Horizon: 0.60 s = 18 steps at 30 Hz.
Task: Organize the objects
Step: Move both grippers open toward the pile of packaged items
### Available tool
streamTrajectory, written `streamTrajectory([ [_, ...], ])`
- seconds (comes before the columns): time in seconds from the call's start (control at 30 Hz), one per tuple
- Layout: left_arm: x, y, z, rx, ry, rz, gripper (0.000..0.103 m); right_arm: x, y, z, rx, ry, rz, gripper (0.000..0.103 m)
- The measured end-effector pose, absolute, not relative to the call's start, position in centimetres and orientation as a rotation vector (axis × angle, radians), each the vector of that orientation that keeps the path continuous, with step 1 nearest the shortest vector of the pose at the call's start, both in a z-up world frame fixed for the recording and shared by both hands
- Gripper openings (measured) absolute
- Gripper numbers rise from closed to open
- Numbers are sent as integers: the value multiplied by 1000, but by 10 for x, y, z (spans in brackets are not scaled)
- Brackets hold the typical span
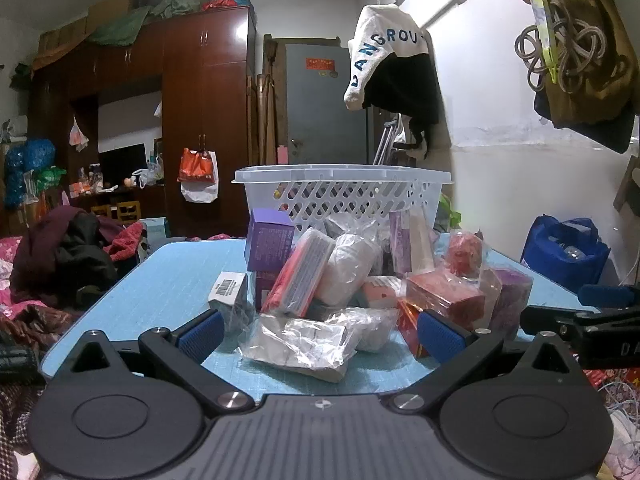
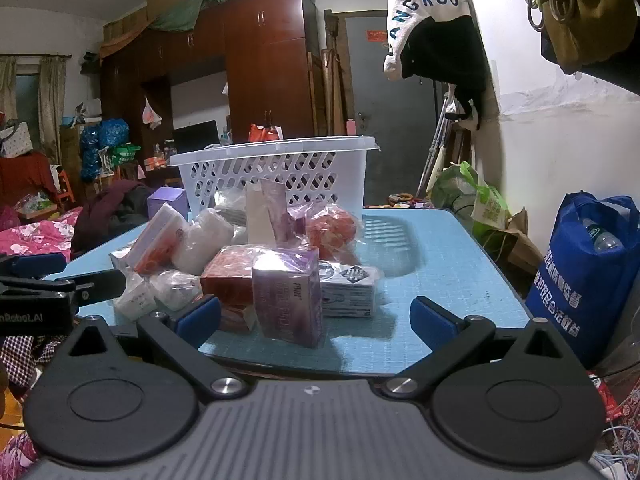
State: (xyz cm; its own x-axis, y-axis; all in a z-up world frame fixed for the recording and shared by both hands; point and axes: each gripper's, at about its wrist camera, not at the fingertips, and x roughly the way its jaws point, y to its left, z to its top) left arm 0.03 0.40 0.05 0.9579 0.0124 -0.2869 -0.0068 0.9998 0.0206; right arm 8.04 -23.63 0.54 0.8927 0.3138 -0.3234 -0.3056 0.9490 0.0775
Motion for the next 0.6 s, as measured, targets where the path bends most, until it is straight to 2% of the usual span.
streamTrajectory([
  [0.3,2,3,2,27,272,3,103,78,-233,6,16,333,324,103],
  [0.53,-6,4,4,65,64,16,103,81,-232,5,16,320,336,103],
  [0.6,-4,5,6,90,68,43,103,81,-232,5,14,318,336,103],
])
